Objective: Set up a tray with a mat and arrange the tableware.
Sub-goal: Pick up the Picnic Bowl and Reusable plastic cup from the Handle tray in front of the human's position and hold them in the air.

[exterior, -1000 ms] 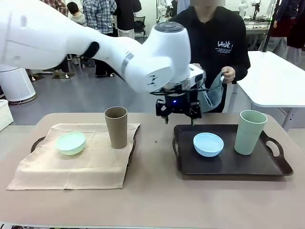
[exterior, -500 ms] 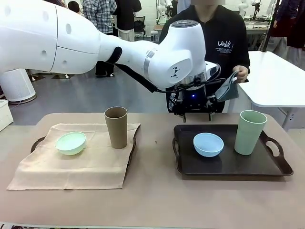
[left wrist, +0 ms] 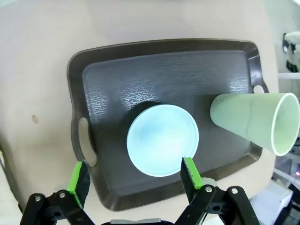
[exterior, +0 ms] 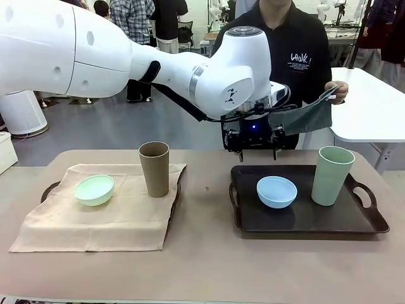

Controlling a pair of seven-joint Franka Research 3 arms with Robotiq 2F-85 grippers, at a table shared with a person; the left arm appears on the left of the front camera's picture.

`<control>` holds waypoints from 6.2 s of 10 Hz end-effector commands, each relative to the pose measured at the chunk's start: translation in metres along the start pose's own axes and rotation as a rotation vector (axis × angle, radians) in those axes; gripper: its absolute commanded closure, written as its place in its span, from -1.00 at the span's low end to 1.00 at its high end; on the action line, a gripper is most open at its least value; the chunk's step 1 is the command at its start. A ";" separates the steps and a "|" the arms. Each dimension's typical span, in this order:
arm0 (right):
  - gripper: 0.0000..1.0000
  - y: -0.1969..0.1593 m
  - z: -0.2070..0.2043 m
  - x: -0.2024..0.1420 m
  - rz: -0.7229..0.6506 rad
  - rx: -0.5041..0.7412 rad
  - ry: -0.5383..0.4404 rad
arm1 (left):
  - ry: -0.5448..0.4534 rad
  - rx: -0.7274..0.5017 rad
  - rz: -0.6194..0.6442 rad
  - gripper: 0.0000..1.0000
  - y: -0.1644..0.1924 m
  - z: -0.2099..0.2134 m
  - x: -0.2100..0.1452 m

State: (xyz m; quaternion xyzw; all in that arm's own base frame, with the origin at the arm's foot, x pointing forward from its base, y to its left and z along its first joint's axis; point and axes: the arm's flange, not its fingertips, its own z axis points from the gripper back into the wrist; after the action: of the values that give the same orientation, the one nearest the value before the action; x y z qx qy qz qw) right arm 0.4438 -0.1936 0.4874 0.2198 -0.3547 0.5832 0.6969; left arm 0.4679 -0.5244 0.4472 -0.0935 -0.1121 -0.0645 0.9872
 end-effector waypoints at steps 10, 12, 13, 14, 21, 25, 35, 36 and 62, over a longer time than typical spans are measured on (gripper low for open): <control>-1.00 -0.102 -0.021 -0.010 0.175 0.201 0.148 | -0.007 0.015 -0.018 -1.00 0.005 0.003 -0.008; -1.00 -0.095 -0.067 0.006 0.194 0.252 0.087 | -0.007 0.015 -0.018 -1.00 0.005 0.003 -0.008; -1.00 -0.084 -0.085 0.011 0.129 0.258 0.126 | -0.007 0.015 -0.018 -1.00 0.005 0.003 -0.008; -1.00 -0.100 -0.061 0.004 0.186 0.233 0.122 | -0.007 0.015 -0.018 -1.00 0.005 0.003 -0.008; -1.00 -0.113 -0.110 -0.047 0.342 0.792 -0.193 | 0.067 -0.006 -0.026 -1.00 -0.007 -0.014 0.004; -1.00 -0.091 -0.126 -0.056 0.337 0.753 -0.224 | 0.037 -0.003 -0.033 -1.00 -0.003 -0.015 -0.002; -1.00 -0.115 -0.181 -0.064 0.203 0.586 -0.152 | 0.037 -0.003 -0.033 -1.00 -0.003 -0.015 -0.002; -1.00 -0.115 -0.181 -0.064 0.203 0.586 -0.152 | 0.037 -0.003 -0.033 -1.00 -0.003 -0.015 -0.002; -1.00 -0.060 -0.270 0.000 0.383 0.808 -0.224 | 0.241 0.010 -0.007 -1.00 0.002 -0.097 0.023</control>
State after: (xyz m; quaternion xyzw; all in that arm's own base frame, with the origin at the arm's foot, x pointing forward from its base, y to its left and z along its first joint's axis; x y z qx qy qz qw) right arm 0.5759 -0.0146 0.3174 0.4682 -0.2039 0.7594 0.4032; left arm 0.5018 -0.5381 0.3570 -0.0804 -0.0102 -0.0723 0.9941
